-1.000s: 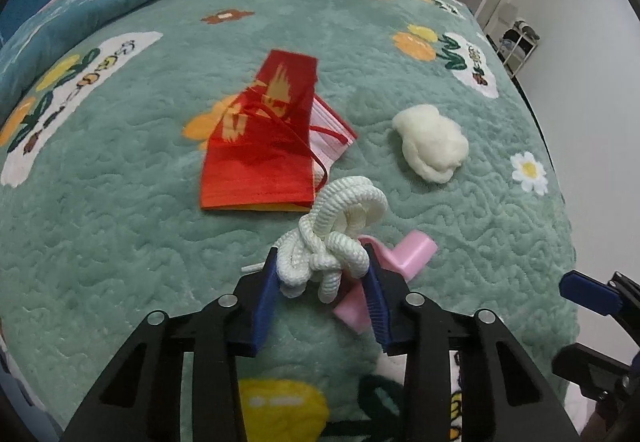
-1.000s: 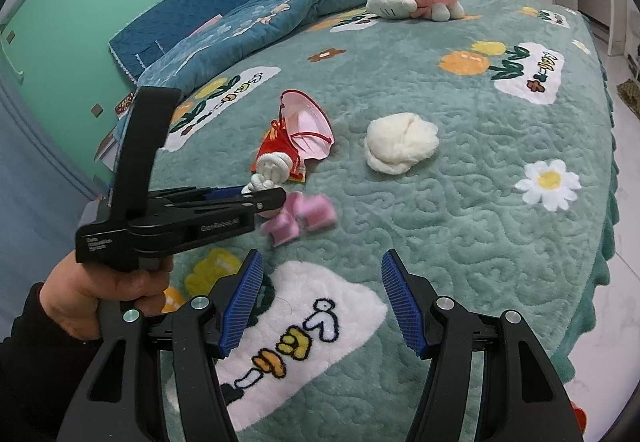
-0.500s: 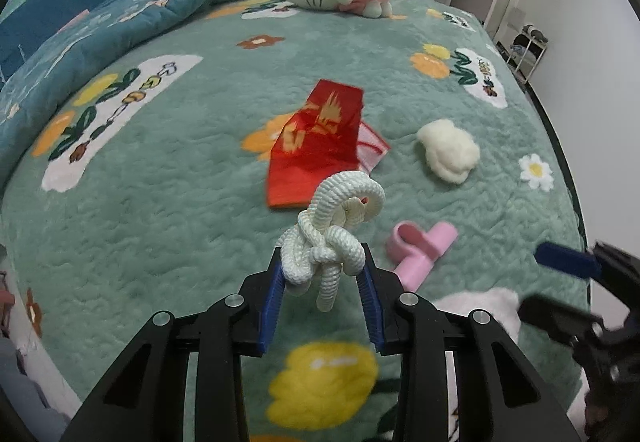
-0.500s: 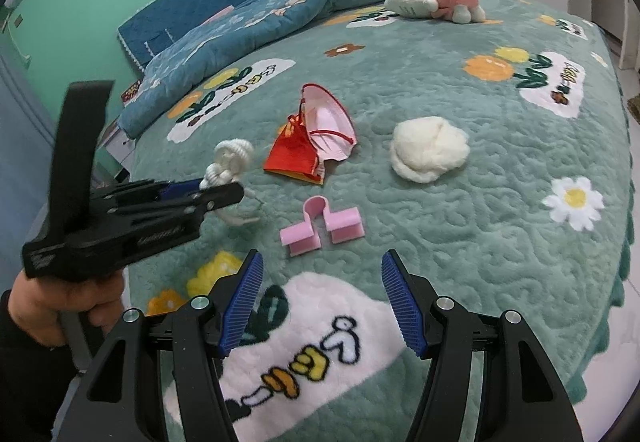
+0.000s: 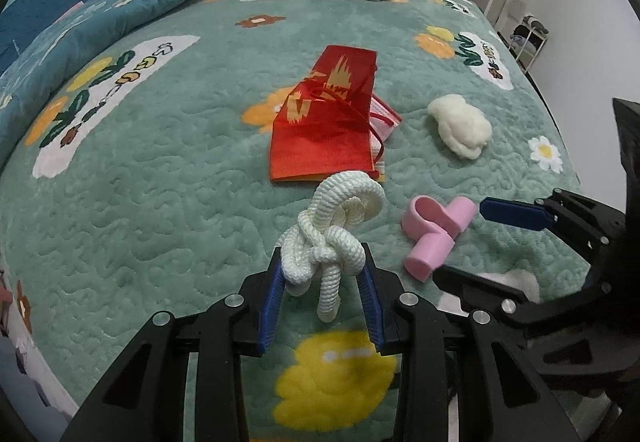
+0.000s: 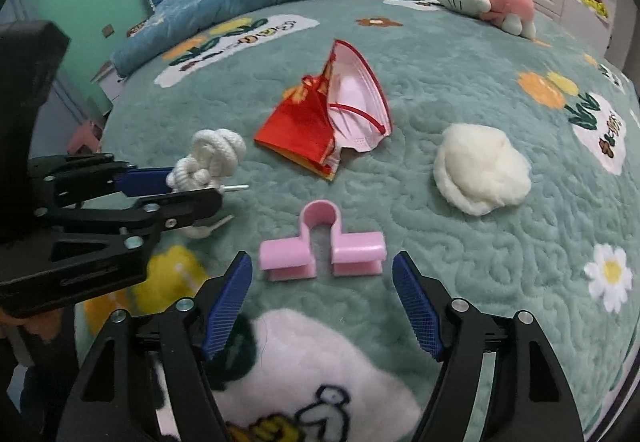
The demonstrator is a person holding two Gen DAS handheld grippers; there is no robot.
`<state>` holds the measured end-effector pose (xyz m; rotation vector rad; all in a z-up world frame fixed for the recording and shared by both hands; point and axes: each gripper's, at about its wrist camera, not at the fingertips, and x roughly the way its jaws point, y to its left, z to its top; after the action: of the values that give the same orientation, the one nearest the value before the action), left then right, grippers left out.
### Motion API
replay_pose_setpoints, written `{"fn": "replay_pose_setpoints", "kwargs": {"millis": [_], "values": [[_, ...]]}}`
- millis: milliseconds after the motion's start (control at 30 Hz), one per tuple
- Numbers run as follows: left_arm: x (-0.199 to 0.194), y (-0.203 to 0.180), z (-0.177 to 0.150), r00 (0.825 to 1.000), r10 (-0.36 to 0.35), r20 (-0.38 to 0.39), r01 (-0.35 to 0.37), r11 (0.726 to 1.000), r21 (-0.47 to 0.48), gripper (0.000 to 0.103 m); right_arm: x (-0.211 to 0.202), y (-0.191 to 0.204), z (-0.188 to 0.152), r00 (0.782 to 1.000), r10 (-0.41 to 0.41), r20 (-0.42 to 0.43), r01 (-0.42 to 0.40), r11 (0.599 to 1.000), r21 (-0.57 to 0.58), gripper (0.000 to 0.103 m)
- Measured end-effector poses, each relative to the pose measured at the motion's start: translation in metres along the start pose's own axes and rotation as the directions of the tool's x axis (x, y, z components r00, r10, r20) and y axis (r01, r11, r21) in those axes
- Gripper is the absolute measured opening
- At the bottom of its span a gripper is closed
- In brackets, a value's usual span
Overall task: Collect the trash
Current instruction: 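Grasp the pink plastic clip with the right tool while the left tool holds the rope, then carry the rope and pink clip with both tools over the orange bucket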
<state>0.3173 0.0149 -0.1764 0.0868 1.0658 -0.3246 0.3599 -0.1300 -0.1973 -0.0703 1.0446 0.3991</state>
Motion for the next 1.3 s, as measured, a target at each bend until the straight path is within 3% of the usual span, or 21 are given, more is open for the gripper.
{"fn": "replay_pose_setpoints", "kwargs": {"millis": [300,367,633,967,1300], "values": [[0.011,0.004,0.002,1.000,-0.005,-0.011,0.005,1.000,-0.010,0.037,0.026,-0.002,0.009,0.999,0.025,-0.022,-0.025,1.000,-0.002,0.073],[0.012,0.003,0.002,1.000,-0.002,-0.011,0.002,1.000,-0.004,0.037,0.029,-0.003,0.008,0.999,0.036,-0.022,-0.036,0.999,0.002,0.069],[0.008,-0.002,0.000,1.000,0.002,-0.010,-0.002,1.000,0.000,0.037,0.013,-0.010,0.004,0.999,0.048,0.018,-0.049,0.998,0.035,0.068],[-0.044,-0.031,-0.007,0.998,-0.006,0.055,0.004,0.999,0.045,0.037,-0.060,-0.007,-0.011,0.993,0.054,0.106,-0.062,0.996,0.072,0.068],[-0.110,-0.091,-0.036,0.990,-0.048,0.129,0.033,0.992,0.120,0.037,-0.164,0.001,-0.061,0.976,0.025,0.217,-0.055,0.990,0.134,0.068]]}}
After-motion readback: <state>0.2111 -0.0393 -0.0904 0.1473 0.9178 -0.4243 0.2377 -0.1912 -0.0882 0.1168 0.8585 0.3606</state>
